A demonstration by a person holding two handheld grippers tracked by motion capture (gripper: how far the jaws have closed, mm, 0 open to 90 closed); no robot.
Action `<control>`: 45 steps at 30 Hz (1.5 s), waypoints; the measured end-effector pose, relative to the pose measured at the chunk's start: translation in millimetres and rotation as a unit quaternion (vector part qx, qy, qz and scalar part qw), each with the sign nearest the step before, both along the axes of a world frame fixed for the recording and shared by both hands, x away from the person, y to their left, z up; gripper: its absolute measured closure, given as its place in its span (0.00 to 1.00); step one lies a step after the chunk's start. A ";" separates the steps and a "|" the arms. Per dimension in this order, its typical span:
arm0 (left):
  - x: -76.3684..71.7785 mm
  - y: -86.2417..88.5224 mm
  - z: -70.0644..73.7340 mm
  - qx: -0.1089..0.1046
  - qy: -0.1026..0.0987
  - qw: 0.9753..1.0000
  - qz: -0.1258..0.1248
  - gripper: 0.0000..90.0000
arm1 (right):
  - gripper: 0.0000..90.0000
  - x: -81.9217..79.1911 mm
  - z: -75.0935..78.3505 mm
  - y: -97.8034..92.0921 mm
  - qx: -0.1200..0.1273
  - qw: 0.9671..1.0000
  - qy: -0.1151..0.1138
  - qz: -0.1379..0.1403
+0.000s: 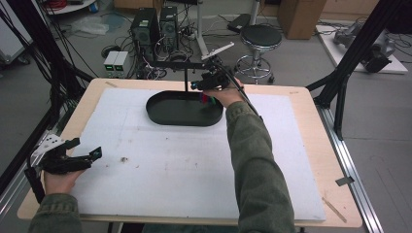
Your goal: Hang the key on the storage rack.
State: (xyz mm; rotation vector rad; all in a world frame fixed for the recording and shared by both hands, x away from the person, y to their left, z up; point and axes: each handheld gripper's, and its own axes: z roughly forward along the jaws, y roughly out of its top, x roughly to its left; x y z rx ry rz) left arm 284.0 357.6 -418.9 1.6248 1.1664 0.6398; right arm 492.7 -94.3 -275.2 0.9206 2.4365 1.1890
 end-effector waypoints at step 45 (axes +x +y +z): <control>-1.9 -1.6 1.4 -0.004 0.000 1.000 -0.003 0.02 | 0.01 -64.4 -37.0 -88.1 -0.001 0.995 0.040 -0.088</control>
